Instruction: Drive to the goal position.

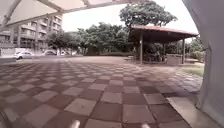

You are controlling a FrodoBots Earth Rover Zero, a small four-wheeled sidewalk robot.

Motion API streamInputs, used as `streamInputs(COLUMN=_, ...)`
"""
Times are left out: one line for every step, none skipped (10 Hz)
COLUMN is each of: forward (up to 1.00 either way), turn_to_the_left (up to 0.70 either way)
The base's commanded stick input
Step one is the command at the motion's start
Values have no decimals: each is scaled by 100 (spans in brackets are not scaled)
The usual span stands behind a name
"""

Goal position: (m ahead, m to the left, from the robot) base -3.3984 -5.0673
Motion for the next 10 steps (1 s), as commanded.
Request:
streamInputs(forward=0, turn_to_the_left=0)
streamInputs(forward=0, turn_to_the_left=0)
streamInputs(forward=0, turn_to_the_left=0)
streamInputs(forward=0, turn_to_the_left=0)
streamInputs(forward=22, turn_to_the_left=0)
streamInputs(forward=70, turn_to_the_left=0)
streamInputs(forward=70, turn_to_the_left=0)
streamInputs(forward=70, turn_to_the_left=0)
streamInputs(forward=70, turn_to_the_left=0)
streamInputs(forward=70, turn_to_the_left=0)
